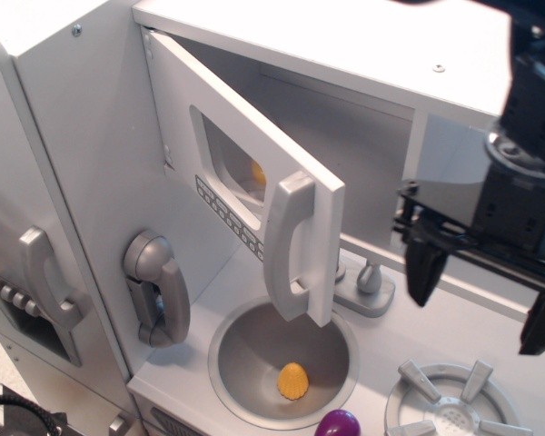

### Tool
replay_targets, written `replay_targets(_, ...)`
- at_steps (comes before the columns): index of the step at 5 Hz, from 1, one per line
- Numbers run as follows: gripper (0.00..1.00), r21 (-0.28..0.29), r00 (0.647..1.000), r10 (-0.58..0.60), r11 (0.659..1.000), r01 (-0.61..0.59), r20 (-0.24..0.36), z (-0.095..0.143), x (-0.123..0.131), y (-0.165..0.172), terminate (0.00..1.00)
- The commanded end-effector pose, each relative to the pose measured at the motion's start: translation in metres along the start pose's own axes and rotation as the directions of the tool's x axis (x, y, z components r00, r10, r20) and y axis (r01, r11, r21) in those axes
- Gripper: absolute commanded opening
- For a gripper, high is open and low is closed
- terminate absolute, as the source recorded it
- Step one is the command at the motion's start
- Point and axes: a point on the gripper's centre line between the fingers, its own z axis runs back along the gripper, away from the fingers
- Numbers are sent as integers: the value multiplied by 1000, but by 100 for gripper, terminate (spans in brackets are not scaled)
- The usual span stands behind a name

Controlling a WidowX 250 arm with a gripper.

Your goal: Open microwave

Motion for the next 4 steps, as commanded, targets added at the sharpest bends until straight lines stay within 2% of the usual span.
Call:
replay_targets(1,100,-48,987,78,996,-72,139,19,51,39,0)
replay_targets(2,100,-48,980,90,995,-83,176,25,49,70,0)
replay_targets(3,100,-68,984,96,994,-86,149,31,38,95,0)
replay_targets(4,100,-56,987,81,996,-74,141,31,22,104,0)
